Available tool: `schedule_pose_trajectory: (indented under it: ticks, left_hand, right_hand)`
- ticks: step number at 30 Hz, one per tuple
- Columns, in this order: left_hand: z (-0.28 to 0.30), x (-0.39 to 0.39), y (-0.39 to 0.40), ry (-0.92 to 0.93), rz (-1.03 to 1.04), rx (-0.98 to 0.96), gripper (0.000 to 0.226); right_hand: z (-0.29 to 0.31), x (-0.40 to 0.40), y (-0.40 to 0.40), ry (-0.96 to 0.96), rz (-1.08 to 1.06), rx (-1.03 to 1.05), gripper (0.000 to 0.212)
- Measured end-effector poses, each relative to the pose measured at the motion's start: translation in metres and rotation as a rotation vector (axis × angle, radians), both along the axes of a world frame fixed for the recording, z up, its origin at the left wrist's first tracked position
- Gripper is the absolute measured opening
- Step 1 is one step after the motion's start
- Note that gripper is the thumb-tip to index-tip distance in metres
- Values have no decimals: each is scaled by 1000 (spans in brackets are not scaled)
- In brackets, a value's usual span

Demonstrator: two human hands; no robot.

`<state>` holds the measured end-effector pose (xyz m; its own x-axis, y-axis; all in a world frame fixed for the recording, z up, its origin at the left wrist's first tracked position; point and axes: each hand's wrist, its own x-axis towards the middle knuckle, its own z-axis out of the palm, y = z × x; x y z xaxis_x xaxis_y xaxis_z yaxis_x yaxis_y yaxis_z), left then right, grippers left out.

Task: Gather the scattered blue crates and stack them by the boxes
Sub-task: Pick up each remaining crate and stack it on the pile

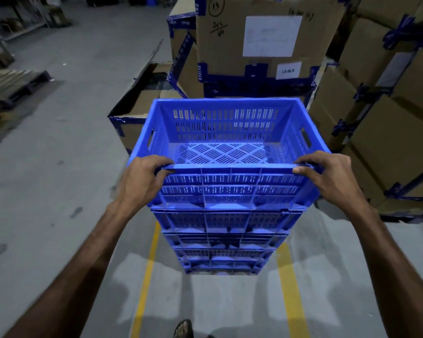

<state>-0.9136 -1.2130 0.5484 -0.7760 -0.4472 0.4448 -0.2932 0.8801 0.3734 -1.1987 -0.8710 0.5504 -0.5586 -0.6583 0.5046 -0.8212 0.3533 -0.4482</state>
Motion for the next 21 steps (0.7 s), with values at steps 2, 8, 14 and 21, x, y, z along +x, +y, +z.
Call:
schedule_pose_trajectory:
  ticks: [2, 8, 14, 21]
  left_hand:
    - [1, 0, 0, -1, -6, 4, 15]
    - [4, 3, 2, 1, -14, -3, 13]
    - [5, 5, 3, -1, -23, 1, 13]
    - [4, 6, 4, -2, -11, -4, 14]
  right_hand:
    - [0, 0, 0, 1, -1, -5, 50]
    - [0, 5, 1, 55, -6, 24, 35]
    - [1, 6, 3, 43, 2, 8, 40]
    - [7, 12, 2, 37, -3, 25, 36]
